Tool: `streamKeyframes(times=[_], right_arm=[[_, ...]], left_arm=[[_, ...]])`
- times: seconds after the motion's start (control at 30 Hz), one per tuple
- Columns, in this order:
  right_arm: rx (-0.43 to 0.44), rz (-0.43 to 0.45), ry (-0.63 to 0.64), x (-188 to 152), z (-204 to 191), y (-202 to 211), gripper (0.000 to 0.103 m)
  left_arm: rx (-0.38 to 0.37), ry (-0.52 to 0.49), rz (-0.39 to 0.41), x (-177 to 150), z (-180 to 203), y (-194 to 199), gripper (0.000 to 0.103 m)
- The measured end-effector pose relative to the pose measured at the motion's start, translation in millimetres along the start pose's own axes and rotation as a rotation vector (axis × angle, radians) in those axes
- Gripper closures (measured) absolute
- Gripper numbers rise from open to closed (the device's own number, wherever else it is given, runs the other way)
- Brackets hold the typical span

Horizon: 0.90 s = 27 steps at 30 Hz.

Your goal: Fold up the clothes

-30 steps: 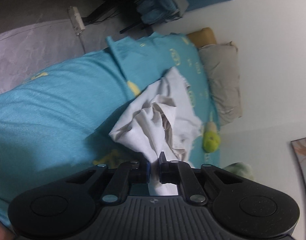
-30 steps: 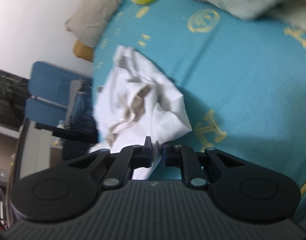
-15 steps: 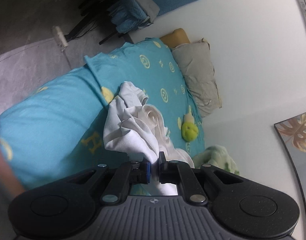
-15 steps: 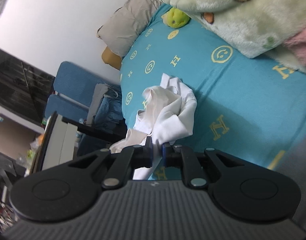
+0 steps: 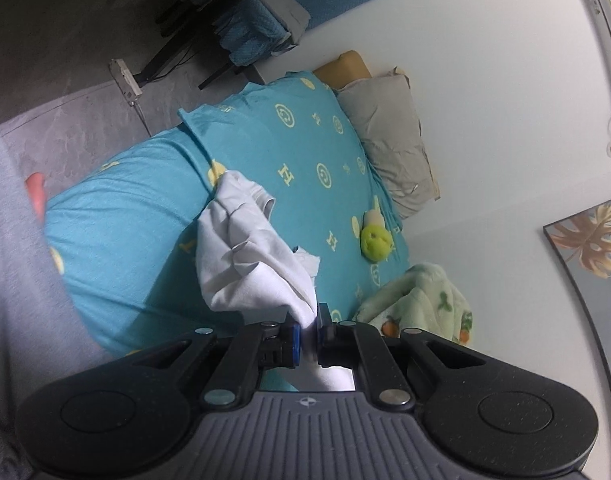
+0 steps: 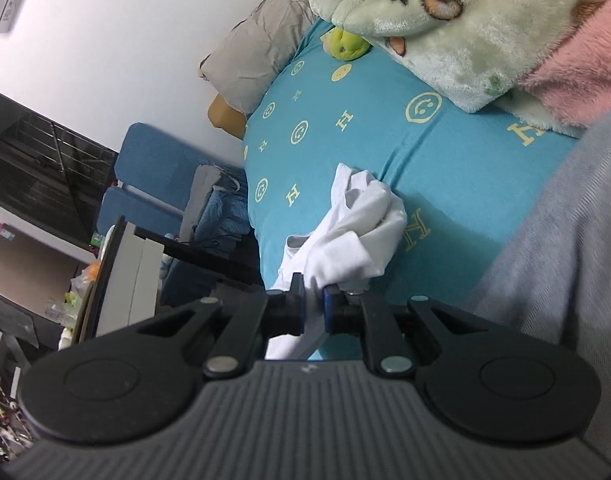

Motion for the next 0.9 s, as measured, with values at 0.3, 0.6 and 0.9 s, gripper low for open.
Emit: streamKeyframes(times=[0.3,0.6,0.9], right_arm=[[0.0,-0.044,0.002,45.8,-22.7,-76.7,0.091],[-0.04,-0.061,0.01,86.5,-29.2,-177.7,0.091],[-0.062,-0.099,-0.007,94.9,-11.1,-257.5,0.091]], left_arm=[[0.015,0.004,0.005,52.7,-3.6,-83.3,0.095],[0.071,-0.207,-0.014,96.7,-12.4,-189.8,0.095],[0.109,-0.333,0.03,111.6,-50.1,-260.1,0.094]])
Point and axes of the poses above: each gripper's, at about its wrist camera, not at the fingertips, and y roughly against the way its jaws point, z to its right, x to its top, the point moved 7 cm from there along -y, roughly the way its jaws point, and after that the axes turned 9 degrees about -x, right-handed, at the moved point
